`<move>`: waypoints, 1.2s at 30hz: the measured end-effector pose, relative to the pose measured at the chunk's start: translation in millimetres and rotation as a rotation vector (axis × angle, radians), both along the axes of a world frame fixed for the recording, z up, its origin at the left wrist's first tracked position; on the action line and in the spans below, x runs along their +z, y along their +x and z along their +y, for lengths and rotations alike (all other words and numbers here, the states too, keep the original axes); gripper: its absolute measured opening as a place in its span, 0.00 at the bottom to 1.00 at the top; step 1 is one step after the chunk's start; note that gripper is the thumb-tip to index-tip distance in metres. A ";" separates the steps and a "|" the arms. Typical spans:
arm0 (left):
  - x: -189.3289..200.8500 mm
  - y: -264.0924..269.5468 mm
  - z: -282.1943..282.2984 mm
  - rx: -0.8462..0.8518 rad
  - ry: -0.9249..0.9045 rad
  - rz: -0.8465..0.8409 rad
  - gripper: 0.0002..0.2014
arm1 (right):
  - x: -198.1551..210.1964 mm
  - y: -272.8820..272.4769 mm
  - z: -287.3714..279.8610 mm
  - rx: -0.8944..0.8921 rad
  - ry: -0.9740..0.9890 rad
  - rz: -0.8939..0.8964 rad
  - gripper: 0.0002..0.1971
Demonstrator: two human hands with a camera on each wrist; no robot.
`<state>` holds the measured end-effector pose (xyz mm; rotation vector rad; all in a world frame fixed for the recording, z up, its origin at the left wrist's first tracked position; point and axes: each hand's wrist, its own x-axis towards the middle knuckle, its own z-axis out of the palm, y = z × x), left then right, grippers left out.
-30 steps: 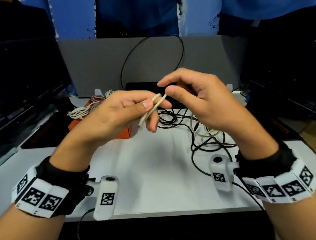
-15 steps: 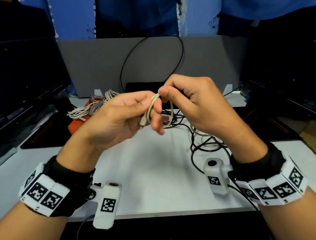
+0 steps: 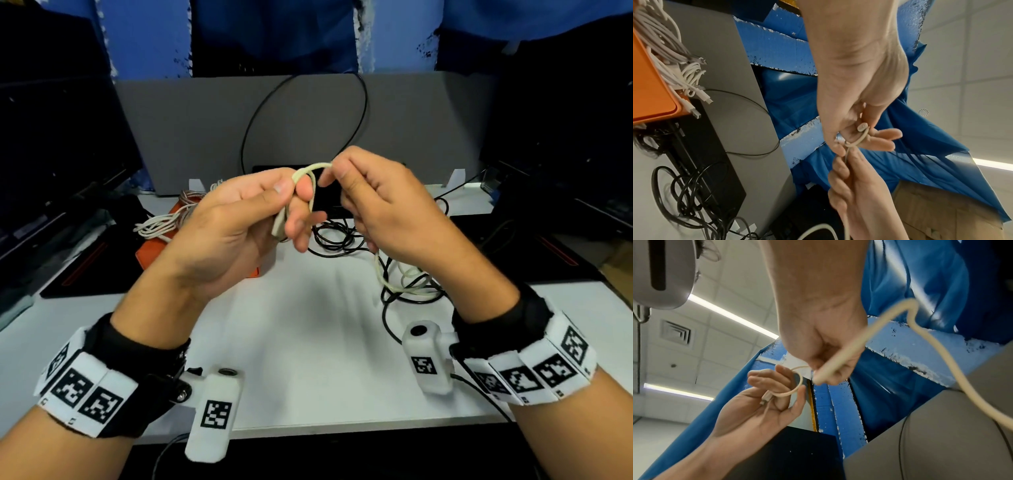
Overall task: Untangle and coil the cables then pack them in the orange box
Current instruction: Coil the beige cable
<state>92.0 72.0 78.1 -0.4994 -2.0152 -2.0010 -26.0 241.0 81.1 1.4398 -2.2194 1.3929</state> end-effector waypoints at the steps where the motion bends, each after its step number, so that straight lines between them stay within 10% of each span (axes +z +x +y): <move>1: 0.5 -1.4 0.0 0.018 0.044 0.013 0.12 | -2.5 -1.7 -1.0 0.004 0.067 -0.022 0.10; 7: -6.5 -13.3 -5.4 0.317 -0.098 0.090 0.13 | -15.1 15.0 -4.8 0.149 0.582 0.121 0.09; 14: -10.0 -11.4 -6.9 0.384 -0.732 0.066 0.13 | 9.4 7.2 13.8 0.107 0.217 0.068 0.06; 22: -13.9 -10.4 0.3 0.005 -0.102 -0.070 0.16 | 2.6 1.8 5.5 0.042 0.036 0.066 0.14; 36: -10.0 -3.2 5.7 -0.119 0.020 -0.142 0.15 | 4.6 9.6 5.2 0.104 0.040 0.116 0.17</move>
